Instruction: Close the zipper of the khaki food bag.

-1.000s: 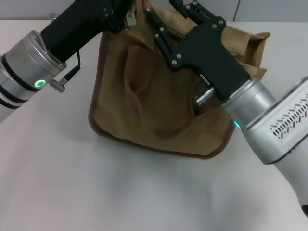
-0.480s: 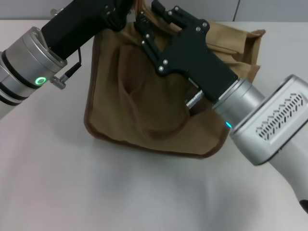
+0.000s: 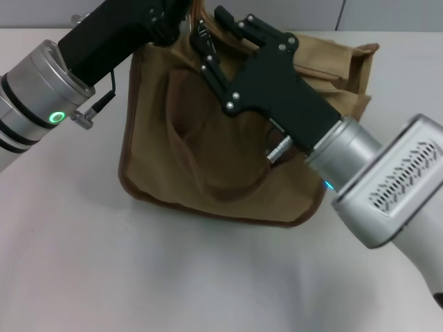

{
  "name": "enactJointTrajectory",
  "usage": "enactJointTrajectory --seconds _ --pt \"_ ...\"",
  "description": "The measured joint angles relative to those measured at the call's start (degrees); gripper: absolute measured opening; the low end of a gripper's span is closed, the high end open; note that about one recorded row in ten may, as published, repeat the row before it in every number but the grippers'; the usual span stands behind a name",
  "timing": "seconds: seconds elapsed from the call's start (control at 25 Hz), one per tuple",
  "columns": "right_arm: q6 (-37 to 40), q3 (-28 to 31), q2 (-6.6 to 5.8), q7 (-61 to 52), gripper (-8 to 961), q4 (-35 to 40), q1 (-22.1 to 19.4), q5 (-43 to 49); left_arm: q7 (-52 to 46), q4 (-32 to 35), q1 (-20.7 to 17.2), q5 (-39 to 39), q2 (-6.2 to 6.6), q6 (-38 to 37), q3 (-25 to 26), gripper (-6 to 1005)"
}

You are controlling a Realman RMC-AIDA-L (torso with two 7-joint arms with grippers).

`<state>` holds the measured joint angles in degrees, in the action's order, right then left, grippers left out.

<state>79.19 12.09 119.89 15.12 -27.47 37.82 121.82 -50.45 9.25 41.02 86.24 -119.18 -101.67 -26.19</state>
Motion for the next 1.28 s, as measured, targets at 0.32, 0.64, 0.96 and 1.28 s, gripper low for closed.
enactJointTrajectory --seconds 0.32,0.64,0.96,1.28 --pt "2.91 -0.35 -0.25 -4.27 414 -0.29 -1.21 1.15 0.13 0.0 -0.16 -0.03 0.0 0.58 0.09 23" --pt "14.29 0.56 -2.48 -34.2 414 7.02 -0.96 7.91 0.21 -0.01 -0.21 -0.03 0.07 0.91 0.03 23" --pt "23.58 -0.27 -3.61 -83.71 414 30.21 6.5 12.11 0.25 0.06 -0.01 0.09 0.08 0.78 0.0 23" --pt "24.33 -9.55 -2.37 -111.96 415 39.72 10.29 11.8 0.27 -0.25 0.69 0.14 0.01 0.91 0.0 23"
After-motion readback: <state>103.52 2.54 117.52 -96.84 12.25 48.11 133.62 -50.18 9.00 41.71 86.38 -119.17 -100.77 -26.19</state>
